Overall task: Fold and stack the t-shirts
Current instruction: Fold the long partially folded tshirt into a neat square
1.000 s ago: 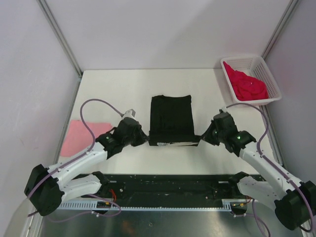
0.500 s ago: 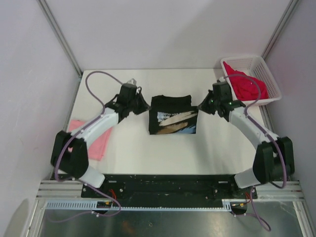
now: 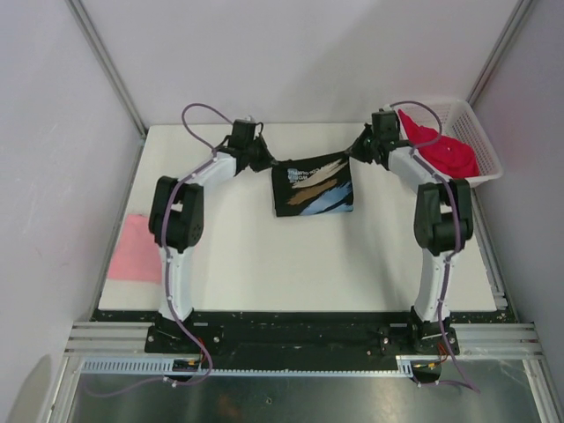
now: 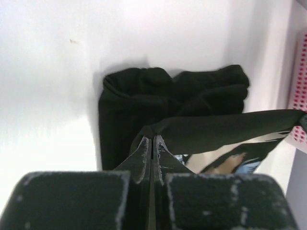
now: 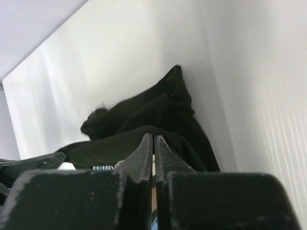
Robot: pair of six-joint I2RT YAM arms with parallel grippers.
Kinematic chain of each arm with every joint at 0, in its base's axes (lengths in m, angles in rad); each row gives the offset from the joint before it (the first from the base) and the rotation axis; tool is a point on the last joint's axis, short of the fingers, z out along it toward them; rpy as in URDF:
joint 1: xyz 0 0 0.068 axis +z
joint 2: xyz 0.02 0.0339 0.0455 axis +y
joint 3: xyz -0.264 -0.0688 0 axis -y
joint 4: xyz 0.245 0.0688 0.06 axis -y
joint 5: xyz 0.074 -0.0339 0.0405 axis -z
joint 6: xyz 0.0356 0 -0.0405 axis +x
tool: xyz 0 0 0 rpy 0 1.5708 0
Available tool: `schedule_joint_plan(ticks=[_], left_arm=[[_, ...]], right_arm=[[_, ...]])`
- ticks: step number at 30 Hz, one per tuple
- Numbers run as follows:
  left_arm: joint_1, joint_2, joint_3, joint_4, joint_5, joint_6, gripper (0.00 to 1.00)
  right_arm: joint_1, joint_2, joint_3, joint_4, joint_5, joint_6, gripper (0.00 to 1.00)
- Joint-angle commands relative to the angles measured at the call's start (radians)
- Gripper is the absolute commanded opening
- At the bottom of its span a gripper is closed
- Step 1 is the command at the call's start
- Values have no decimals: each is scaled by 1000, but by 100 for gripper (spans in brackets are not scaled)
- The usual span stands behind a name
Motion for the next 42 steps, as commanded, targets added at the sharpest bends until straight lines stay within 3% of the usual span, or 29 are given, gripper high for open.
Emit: schedule_joint_plan(ticks=[1,6,11,17,27,34,42], left_arm=[[28,130,140,39,44,14,0],[41,249,213,42,72,-34,0],[39,246,133,42,94,-57,0],[15,103,-91,58,65,-56,0],[-104,-315,-604,106,-36,-93,0],[-119,-544,-780,106,-28,-58,0],[-111,-631,-779,89,-16,-41,0]], right_arm=[[-9,153,163,33,-5,-18,0],[-4,315,280,-30,-14,-2,0],[10,304,181,-34,-8,23,0],[16,114,-164,24,5,75,0],[72,-278,-605,-9,68,115,0],[173,-528,-682,-100,185,91,0],[184,-636,-681,-72,169,97,0]])
